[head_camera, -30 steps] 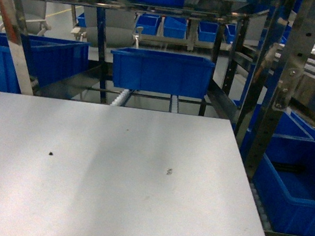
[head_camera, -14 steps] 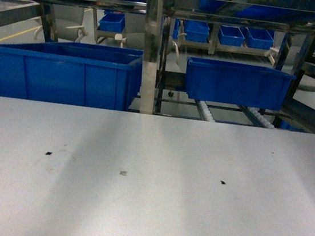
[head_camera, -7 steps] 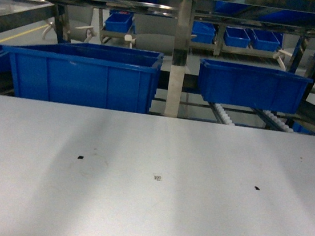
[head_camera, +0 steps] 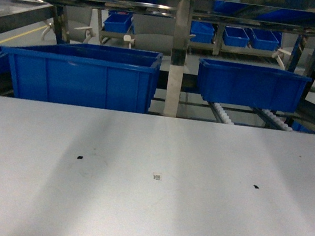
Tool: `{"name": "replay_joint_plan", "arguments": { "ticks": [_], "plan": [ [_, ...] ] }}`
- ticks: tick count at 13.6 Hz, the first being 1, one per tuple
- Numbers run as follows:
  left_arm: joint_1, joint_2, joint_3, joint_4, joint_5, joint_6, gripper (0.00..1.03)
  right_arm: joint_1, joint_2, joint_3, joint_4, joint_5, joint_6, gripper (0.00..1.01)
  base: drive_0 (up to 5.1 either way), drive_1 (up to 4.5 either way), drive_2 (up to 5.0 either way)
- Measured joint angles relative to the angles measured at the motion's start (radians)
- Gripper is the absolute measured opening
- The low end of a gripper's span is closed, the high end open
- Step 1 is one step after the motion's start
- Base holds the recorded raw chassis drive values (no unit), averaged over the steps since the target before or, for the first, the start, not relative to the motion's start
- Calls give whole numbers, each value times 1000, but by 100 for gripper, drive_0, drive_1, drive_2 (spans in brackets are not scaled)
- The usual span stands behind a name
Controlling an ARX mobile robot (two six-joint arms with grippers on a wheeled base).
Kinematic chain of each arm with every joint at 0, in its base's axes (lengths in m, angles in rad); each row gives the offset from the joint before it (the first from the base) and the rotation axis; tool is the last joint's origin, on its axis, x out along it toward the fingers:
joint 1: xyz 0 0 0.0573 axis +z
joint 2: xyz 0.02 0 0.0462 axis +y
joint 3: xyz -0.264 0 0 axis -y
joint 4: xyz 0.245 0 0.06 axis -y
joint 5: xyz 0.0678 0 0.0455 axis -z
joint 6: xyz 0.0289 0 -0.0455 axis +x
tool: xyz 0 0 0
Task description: Move flower gift bag to table near conveyor
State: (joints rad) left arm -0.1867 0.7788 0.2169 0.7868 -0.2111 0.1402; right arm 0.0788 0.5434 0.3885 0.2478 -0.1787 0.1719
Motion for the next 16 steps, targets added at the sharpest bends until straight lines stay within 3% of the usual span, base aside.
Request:
{"name": "replay_joint_plan", "arguments": {
  "ticks": [4, 7, 11, 16],
  "plan": [
    [18, 151, 63, 123, 37, -8, 2, -5, 124, 5, 84, 2, 7, 2, 0, 0, 0],
    [-1, 282, 131, 187, 43, -1, 2, -63, 253, 31, 174, -56, 7, 2, 0, 0, 0],
    [-4, 285, 133, 187, 47, -1, 2, -69, 290, 35, 200, -66, -11, 2, 0, 0, 0],
    [-4, 285, 133, 187, 47, 0, 2, -105, 540, 97, 335, -97, -70, 2, 0, 0, 0]
  ]
}}
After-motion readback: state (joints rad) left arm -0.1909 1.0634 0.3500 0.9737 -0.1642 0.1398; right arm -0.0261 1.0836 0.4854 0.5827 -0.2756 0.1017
